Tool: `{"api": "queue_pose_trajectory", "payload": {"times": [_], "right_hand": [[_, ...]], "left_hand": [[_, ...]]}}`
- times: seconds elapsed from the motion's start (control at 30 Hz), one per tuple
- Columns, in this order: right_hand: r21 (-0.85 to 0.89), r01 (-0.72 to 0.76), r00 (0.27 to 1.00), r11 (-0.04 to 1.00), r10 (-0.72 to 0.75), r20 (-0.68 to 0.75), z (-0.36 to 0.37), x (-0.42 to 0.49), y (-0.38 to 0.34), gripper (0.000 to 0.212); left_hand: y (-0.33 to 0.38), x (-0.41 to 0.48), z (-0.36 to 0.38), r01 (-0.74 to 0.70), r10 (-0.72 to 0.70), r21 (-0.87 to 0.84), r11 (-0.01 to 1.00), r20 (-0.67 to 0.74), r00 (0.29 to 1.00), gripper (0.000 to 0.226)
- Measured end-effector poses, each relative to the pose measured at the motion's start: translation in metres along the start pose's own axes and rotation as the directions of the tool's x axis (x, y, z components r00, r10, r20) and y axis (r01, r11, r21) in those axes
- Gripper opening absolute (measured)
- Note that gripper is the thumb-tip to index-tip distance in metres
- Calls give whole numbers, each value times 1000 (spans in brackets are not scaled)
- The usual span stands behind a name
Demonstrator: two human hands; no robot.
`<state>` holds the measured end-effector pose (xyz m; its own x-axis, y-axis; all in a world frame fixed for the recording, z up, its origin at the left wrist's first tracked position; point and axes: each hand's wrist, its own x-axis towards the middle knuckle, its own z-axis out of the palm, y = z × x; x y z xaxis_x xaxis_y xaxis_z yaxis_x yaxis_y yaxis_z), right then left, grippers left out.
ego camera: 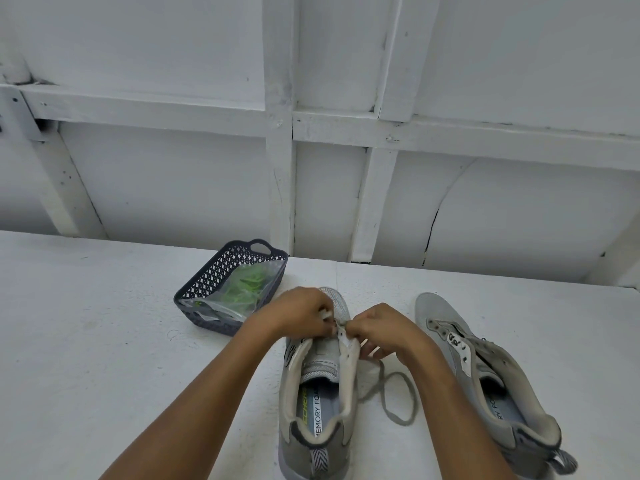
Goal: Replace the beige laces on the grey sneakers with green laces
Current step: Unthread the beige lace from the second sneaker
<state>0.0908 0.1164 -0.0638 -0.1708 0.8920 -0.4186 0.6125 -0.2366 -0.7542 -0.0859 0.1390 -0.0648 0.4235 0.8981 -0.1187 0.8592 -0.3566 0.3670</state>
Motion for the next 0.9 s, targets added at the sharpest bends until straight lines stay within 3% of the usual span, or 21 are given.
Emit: {"api": "queue_pose_trajectory", "payload": {"times": [0.07,0.13,0.17,0.23,0.3,0.37,0.4,0.5,0.63,0.7,0.77,0.83,0.9], "right_hand": [[-2,3,1000,1000,-3,-3,0,0,0,16],[2,5,1000,1000,-5,-11,0,0,1,17],[3,4,1000,1000,-4,-12,-1,0,1,18],[11,2,1000,1000,-2,-13,-1,0,1,19],[11,4,1000,1000,-4,-14,-1,0,2,20],[1,8,1000,1000,-8,-12,-1,0,2,19],[-1,12,1000,1000,-12,-10,-1,0,2,19],[-18,15,1000,1000,-16,-11,-2,2,3,22],[-29,20,1000,999,-20,3,0,6,3,26],[-30,42,999,999,-43,-19,4,8,4,18],[-14,131,982,991,-131,-138,7,9,5,11],[-17,238,944,971,-235,-231,7,9,5,23],[-84,303,928,949,-314,-199,7,9,2,36]], "left_hand": [[1,0,1,-21,20,43,999,7,1000,18],[1,-1,-3,-60,47,-173,983,-78,996,8],[2,-3,-5,-78,32,-359,930,-133,991,6],[2,-6,-11,-111,-27,-699,706,-183,983,10],[0,-9,-10,-97,-51,-862,498,-140,989,13],[-1,-9,-5,-52,-90,-907,419,-98,991,17],[-3,-7,-3,-35,-130,-892,451,-105,986,19],[-6,-5,-5,16,-185,-732,681,-151,971,19],[-8,-9,-15,79,-105,-227,971,-107,989,7],[-11,-11,-18,101,-102,-29,995,-59,993,9],[-13,-11,-16,109,-108,81,991,-20,994,19],[-14,-11,-12,131,-135,145,981,15,991,21],[-15,-12,-10,151,-160,181,972,35,987,19]]}}
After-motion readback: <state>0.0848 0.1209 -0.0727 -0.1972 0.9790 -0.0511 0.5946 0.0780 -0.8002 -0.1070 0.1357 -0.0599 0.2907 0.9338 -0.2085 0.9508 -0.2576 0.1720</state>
